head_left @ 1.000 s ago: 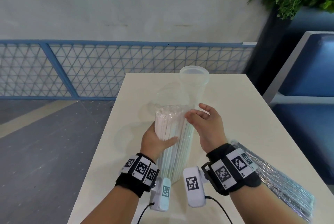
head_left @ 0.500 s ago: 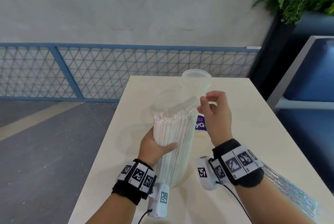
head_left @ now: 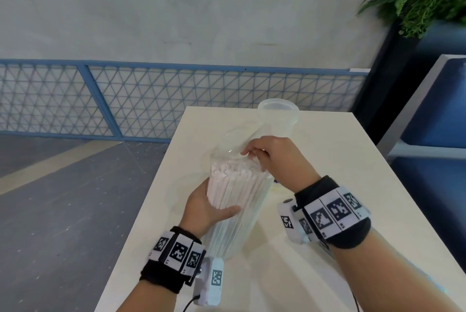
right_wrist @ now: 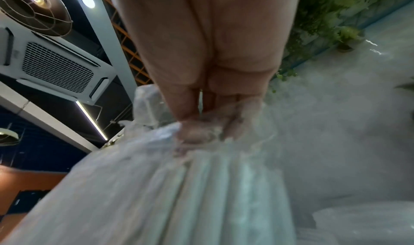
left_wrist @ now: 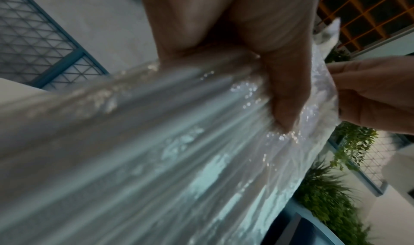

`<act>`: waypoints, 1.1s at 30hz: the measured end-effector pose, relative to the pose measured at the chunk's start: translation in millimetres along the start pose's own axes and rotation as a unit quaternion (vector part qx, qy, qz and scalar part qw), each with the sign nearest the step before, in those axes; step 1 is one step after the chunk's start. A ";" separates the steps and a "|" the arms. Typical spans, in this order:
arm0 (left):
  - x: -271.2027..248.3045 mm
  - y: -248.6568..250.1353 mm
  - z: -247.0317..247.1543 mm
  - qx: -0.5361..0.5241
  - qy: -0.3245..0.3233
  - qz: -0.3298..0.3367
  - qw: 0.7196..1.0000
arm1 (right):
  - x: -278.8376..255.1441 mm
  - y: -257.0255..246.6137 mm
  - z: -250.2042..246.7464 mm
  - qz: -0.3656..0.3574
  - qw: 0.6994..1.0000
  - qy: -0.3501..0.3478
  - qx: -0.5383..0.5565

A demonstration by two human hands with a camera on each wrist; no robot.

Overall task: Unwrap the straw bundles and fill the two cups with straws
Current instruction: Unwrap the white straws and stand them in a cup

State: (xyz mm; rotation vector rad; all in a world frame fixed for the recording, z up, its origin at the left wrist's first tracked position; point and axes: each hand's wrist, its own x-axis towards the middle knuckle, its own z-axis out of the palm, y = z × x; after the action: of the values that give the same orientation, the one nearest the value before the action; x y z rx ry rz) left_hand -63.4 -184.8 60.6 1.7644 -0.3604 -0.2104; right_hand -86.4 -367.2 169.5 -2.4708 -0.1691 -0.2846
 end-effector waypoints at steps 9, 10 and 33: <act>9.6 -7.3 -25.1 0.009 -0.011 -0.018 1.000 | 22.2 -10.7 18.7 -0.070 0.965 -0.197 -0.158; 10.2 -8.2 -26.7 0.017 -0.014 -0.025 0.999 | 24.3 -10.8 22.7 -0.070 0.965 -0.200 -0.154; 18.3 -11.8 -40.3 -0.001 -0.037 -0.057 0.998 | 41.6 -10.9 41.0 -0.035 0.996 -0.071 -0.032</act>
State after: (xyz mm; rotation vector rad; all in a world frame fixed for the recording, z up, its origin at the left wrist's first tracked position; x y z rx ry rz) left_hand -31.4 -152.0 59.1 1.7802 -0.3124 -0.3584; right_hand -41.6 -331.3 154.3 -2.5524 -0.3126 -0.1461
